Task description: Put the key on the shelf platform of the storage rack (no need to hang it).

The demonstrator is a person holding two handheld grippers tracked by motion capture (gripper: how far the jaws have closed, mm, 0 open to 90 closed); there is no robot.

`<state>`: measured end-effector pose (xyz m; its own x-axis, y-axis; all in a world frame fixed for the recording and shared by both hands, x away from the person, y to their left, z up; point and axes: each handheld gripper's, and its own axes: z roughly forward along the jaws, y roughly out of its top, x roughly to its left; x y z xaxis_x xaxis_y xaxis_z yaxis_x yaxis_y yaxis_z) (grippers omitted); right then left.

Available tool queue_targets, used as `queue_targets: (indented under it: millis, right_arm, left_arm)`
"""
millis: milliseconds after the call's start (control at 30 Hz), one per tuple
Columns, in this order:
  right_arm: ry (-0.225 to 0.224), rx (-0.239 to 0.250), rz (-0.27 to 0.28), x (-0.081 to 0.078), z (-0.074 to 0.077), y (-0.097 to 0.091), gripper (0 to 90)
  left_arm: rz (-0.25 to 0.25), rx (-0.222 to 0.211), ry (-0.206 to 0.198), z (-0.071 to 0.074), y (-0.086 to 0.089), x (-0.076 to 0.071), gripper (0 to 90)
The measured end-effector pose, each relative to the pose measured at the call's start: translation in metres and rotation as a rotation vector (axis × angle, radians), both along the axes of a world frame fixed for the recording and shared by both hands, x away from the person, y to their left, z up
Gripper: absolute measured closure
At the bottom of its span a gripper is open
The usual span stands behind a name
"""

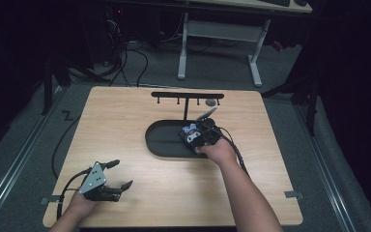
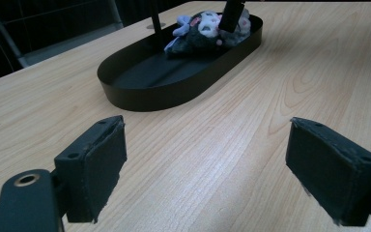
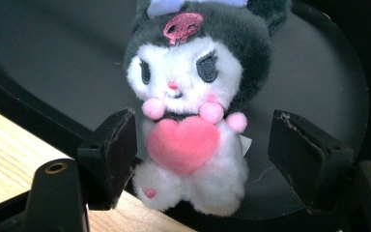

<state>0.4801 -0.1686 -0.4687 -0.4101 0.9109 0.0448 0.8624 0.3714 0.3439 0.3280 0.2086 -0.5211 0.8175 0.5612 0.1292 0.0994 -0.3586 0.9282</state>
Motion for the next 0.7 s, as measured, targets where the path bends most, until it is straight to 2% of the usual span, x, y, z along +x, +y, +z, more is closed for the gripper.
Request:
queue_targets:
  millis: [200,367,433,467,533,600,700]
  right_arm:
    - [-0.006,0.011,0.016,-0.003,0.003,0.002,24.5]
    - [-0.022,0.014,0.019,-0.009,0.01,0.003,19.2]
    - [-0.045,0.018,0.017,-0.013,0.013,0.001,16.9]
    - [-0.06,0.005,0.021,-0.015,0.014,0.0,15.3]
    - [-0.067,-0.001,0.02,-0.016,0.015,-0.002,15.2]
    - [-0.077,0.017,0.006,-0.018,0.015,-0.005,15.1]
    - [-0.083,0.0,0.016,-0.02,0.016,-0.007,14.9]
  left_arm:
    - [0.0,0.0,0.003,0.0,0.0,0.001,15.4]
    - [-0.003,-0.002,0.005,0.0,0.001,0.001,15.3]
    - [-0.004,-0.002,0.004,0.0,0.001,0.001,15.4]
    - [-0.004,-0.002,0.004,0.0,0.001,0.001,15.4]
    - [-0.003,-0.001,0.004,0.0,0.001,0.001,15.4]
    - [-0.002,0.0,0.001,0.0,0.0,0.0,15.4]
    - [0.001,0.001,0.003,0.0,0.0,0.0,15.3]
